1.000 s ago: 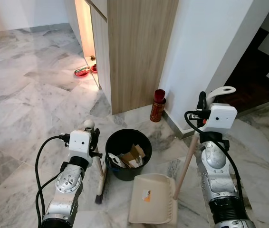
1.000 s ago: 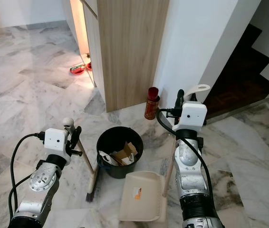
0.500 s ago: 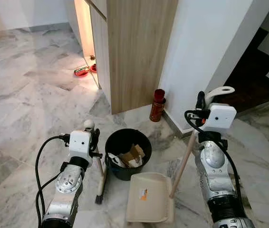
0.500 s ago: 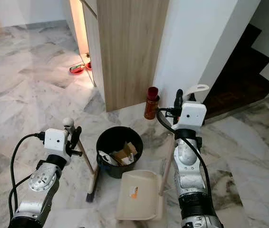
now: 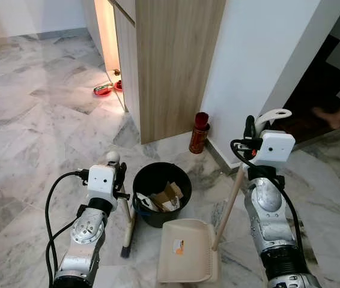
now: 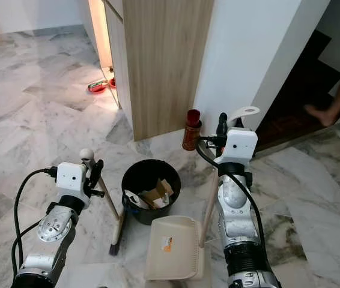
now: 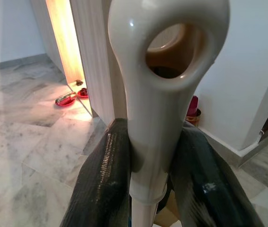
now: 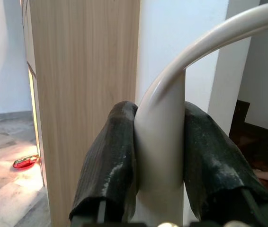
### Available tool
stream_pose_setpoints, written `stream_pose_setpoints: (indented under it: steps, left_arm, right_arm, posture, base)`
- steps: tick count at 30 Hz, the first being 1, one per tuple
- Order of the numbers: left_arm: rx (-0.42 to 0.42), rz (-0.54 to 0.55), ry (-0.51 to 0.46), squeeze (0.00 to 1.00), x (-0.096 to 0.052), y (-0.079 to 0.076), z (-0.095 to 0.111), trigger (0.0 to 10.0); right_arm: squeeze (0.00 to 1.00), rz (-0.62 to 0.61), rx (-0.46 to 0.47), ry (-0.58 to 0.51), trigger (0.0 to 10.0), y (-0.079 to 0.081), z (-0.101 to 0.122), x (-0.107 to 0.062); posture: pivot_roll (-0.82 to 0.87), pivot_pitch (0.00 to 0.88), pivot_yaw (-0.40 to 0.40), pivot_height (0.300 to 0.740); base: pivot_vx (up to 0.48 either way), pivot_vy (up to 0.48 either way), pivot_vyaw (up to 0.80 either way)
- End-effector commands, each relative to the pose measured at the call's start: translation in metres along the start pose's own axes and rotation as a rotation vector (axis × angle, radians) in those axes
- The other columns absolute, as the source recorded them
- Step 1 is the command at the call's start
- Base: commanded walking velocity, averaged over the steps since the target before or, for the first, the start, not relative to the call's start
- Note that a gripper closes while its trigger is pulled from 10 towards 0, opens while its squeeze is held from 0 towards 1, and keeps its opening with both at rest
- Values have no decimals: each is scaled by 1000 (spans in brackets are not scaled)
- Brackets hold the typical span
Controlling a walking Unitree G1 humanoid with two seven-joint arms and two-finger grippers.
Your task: Sweep floor
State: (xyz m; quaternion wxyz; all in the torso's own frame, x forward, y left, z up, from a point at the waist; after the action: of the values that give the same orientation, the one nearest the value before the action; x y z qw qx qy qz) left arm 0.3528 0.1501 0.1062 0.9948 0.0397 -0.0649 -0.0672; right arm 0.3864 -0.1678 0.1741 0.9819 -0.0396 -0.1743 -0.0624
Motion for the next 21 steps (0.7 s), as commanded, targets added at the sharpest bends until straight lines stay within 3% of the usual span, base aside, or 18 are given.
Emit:
stream_pose_setpoints:
  steps: [1,8,21]
  left_arm:
    - [-12,-7,-48,0,3,-1,13,10000]
    - [-13,-9,-50,0,3,-2,14,10000]
    - [-13,-14,-55,0,4,-3,15,10000]
  right_arm:
    - [0,1,14,-40,10000,2,10,5]
    - [0,2,13,-39,10000,1,9,4]
    - [0,4,13,-40,10000,2,9,4]
  posture:
    - [168,115,-76,740]
    - [170,113,-72,740]
    - [180,91,-73,740]
  base:
    - [0,0,0]
    - [0,0,0]
    - [-259,0,0]
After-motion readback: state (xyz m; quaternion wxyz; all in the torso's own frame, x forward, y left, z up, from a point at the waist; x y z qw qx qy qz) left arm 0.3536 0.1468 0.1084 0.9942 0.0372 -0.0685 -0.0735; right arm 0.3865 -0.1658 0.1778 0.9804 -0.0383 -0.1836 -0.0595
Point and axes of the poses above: a point about 5 cm out from each wrist's last joint towards the gripper, its own x axis pointing out of the wrist towards the gripper, its own z axis along the axis of the wrist's last joint, y = z × x, the point moved 6 cm from there along x, pointing out of the wrist towards the gripper, and after that the axes turned 2 degrees about -x, right-handed, at the moved point
